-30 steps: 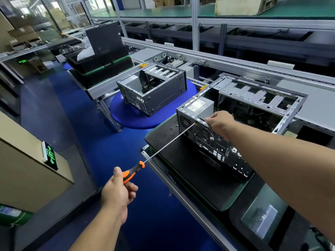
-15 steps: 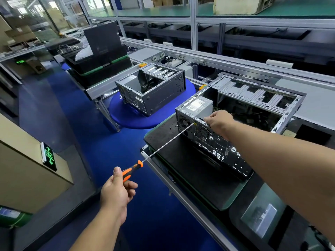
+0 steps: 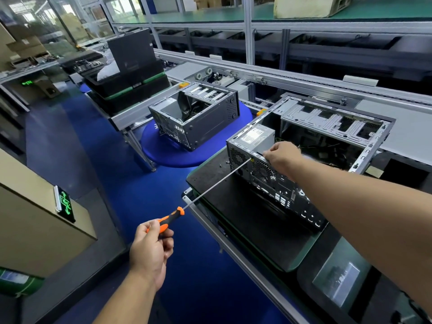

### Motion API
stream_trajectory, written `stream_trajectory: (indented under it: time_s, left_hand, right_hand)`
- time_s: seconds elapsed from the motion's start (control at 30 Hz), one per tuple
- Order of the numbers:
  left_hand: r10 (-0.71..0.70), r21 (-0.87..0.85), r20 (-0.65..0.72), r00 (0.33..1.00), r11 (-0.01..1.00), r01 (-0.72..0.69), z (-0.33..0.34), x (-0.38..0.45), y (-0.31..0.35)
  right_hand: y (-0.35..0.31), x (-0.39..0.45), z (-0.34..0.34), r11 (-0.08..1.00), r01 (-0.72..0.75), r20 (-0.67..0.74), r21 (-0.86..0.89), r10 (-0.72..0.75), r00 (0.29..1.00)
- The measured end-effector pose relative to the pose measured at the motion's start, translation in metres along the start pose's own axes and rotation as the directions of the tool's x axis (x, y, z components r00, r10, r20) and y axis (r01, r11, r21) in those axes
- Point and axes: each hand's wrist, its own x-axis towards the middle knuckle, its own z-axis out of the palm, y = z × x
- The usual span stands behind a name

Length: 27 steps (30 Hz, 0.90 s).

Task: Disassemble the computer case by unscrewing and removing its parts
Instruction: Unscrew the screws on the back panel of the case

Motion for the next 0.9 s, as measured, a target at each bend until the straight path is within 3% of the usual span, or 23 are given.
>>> stream_trajectory:
  time_s: [0.13, 0.2, 0.3, 0.47, 0.67, 0.9]
  left_hand:
    - [-0.007, 0.018, -0.001, 1.0, 1.0, 0.007, -0.002, 0.003, 0.0]
    - [-0.016, 0.021, -0.002, 1.0, 1.0, 0.016, -0.002, 0.003, -0.001]
    - [-0.023, 0.014, 0.011, 1.0, 1.0, 0.023, -0.002, 0.003, -0.001]
    - [0.016, 0.007, 0.036, 0.999, 1.0, -0.016, -0.004, 0.0, -0.001]
    - [0.121, 0.115, 0.073, 0.99, 0.985, -0.128, -0.009, -0.003, -0.005]
    - [0.076, 0.173, 0.094, 0.993, 0.981, -0.091, -0.009, -0.005, -0.004]
  right_hand:
    - [-0.007, -0.009, -0.001, 0.99, 0.121, 0.061, -0.079, -0.116, 0.991]
    - [-0.011, -0.014, 0.001, 0.955, 0.213, 0.15, -0.206, -0.184, 0.971]
    - [-0.014, -0.017, 0.005, 0.866, 0.293, 0.178, -0.404, -0.24, 0.954]
    - [-0.014, -0.017, 0.002, 0.907, 0.291, 0.196, -0.304, -0.24, 0.951]
    - [-0.013, -0.018, 0.001, 0.932, 0.274, 0.185, -0.237, -0.233, 0.955]
    - [-0.013, -0.019, 0.0, 0.934, 0.273, 0.19, -0.232, -0.232, 0.954]
